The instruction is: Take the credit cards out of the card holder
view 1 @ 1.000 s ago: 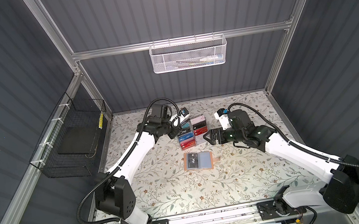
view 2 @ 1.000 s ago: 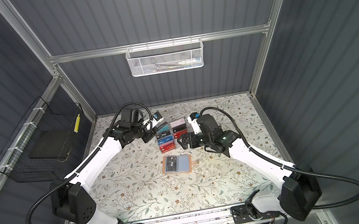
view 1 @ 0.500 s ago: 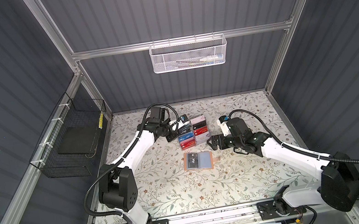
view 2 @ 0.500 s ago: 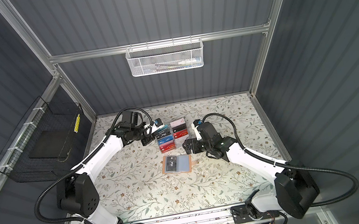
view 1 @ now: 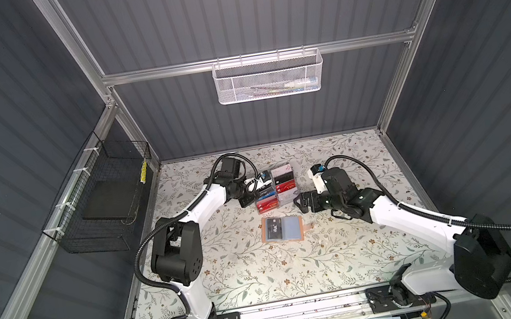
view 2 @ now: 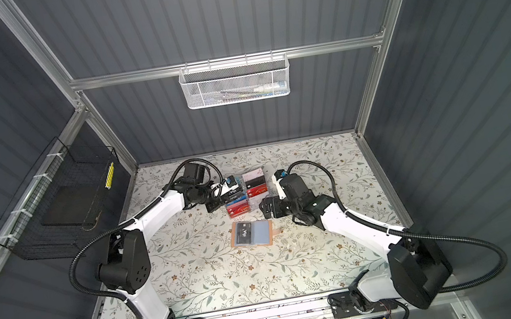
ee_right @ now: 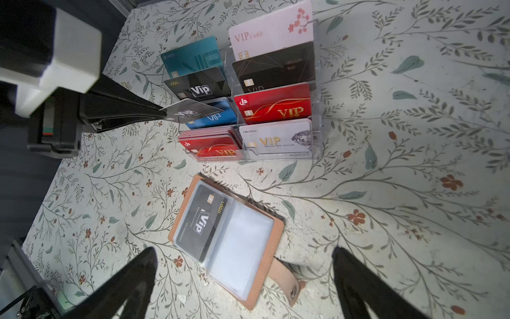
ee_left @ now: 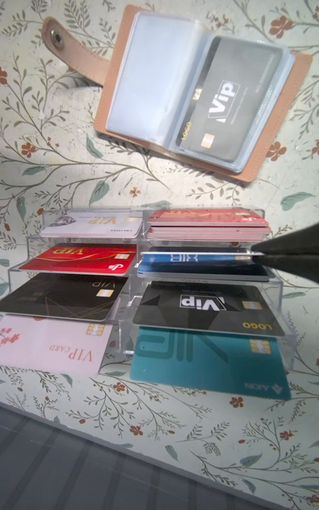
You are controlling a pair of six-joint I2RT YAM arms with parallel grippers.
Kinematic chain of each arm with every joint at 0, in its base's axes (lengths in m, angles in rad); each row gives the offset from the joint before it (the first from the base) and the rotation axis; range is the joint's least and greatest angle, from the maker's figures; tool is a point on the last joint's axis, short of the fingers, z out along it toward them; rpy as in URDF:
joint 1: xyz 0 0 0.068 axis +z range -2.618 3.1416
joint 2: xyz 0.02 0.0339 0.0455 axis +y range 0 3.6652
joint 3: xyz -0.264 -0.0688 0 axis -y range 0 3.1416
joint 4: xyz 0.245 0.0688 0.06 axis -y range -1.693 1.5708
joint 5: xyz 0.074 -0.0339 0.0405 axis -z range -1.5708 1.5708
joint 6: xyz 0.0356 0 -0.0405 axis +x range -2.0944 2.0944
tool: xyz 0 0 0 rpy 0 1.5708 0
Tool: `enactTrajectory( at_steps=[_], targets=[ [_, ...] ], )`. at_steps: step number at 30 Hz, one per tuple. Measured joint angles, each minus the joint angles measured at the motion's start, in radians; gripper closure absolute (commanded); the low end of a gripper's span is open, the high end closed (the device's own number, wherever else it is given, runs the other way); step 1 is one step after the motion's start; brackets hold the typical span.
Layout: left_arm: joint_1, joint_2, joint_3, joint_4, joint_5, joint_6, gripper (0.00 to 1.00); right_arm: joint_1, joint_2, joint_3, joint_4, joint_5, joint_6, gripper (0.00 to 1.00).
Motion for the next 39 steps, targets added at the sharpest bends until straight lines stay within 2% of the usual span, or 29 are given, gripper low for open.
enactTrajectory(
  at_steps=[18, 39],
  targets=[
    [0.000, 0.000, 0.114, -0.018, -0.025, 0.002, 1.00, 0.000, 0.033, 0.000, -0.001, -0.011, -0.005, 0.01],
    [-0.004, 0.041, 0.118, -0.032, -0.105, 0.026, 1.00, 0.000, 0.013, 0.000, -0.001, -0.020, -0.007, 0.01]
  ],
)
